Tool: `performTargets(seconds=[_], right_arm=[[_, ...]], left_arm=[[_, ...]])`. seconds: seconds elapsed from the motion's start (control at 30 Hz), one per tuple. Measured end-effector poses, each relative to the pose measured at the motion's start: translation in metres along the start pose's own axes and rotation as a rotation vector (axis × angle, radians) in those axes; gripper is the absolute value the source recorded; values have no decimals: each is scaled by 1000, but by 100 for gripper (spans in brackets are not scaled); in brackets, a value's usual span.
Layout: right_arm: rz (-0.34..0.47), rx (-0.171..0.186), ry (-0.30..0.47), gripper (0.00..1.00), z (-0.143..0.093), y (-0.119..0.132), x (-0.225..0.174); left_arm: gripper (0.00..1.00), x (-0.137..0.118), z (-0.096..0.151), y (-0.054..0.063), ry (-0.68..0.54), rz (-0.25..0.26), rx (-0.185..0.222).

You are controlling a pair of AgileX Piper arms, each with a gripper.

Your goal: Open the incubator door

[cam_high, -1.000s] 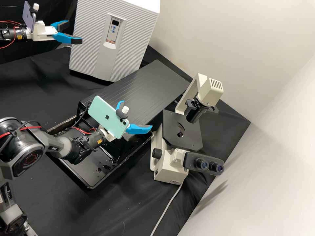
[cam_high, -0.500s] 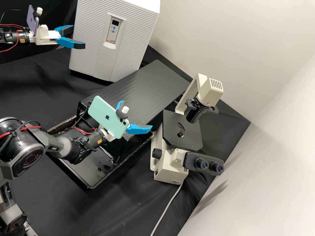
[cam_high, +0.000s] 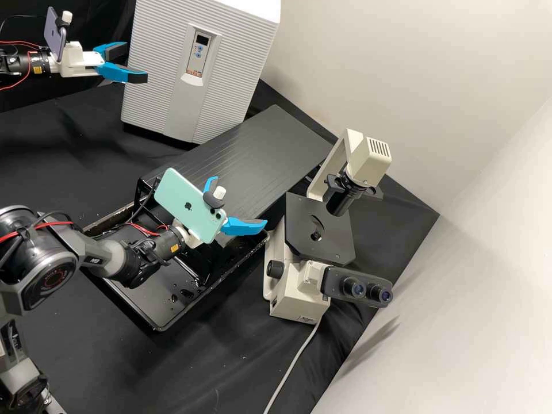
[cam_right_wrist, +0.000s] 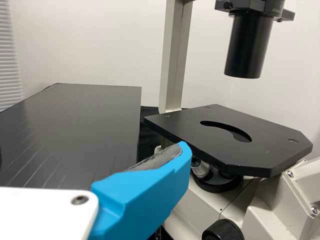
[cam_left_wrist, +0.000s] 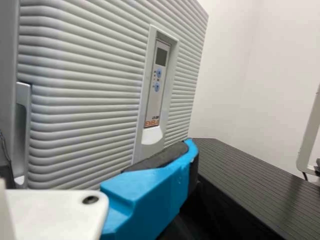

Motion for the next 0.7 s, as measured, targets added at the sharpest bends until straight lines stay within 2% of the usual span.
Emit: performTargets(seconds=[0.4,0.7], right_arm=[[0,0,0,100,0,0,0],[0,0,0,100,0,0,0]], left_arm=[[0,0,-1,1,3,2,-1],[0,-1,-3,0,20,14,-20]])
